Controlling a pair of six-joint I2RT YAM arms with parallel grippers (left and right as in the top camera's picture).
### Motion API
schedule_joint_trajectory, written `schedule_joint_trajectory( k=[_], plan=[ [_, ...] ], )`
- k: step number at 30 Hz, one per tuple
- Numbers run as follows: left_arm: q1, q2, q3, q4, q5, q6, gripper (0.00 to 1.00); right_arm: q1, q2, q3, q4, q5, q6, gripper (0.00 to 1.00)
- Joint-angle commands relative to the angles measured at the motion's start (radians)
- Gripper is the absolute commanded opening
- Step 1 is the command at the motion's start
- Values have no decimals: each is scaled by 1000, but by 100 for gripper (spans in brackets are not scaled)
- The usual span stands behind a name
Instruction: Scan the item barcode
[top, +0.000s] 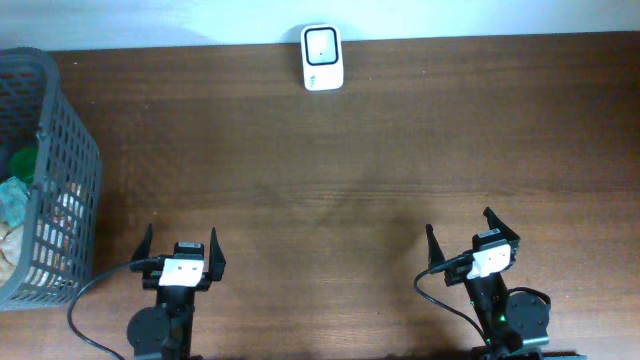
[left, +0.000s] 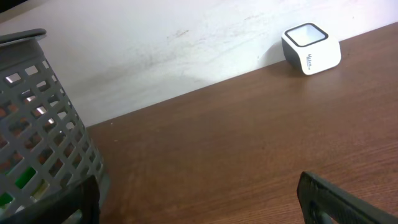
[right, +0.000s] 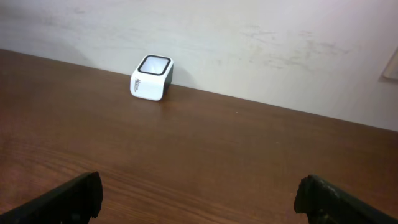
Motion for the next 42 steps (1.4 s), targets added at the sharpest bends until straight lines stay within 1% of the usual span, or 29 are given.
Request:
schedule_joint_trajectory(
  k=[1,18,20,22,24,25,27,28,29,30,33,36,38,42],
  plan=[
    [5,-10,-4,-5,-7,11,99,8,-6,-9,-1,5,3,98],
    [5,-10,-4,-5,-6,12,99,8,-6,-9,-1,5,3,98],
    [4,-10,-3,19,-5,11,99,8,-6,-9,-1,5,3,98],
    [4,-10,-3,-4,24,11,99,8,-6,-9,-1,5,3,98],
    [4,-9,-3,5,24,11,99,8,-6,-9,0,5,3,98],
    [4,-9,-3,15,44,11,99,8,-6,-9,0,5,3,98],
    [4,-9,-3,34,130,10,99,8,-6,-9,-1,5,3,98],
    [5,-9,-2,60,140,-105,99,8,-6,-9,-1,5,3,98],
    [5,-8,4,78,141,-167,99,8,-6,-9,-1,5,3,98],
    [5,-8,16,84,141,-197,99,8,-6,-9,0,5,3,98],
    [5,38,99,79,140,-199,99,8,-6,-9,-1,5,3,98],
    [5,181,237,61,142,-199,99,8,-6,-9,-1,5,3,98],
    [5,332,386,-9,145,-198,99,8,-6,-9,-1,5,3,98],
    [5,573,671,-174,145,-193,99,8,-6,-9,-1,5,3,98]
  ],
)
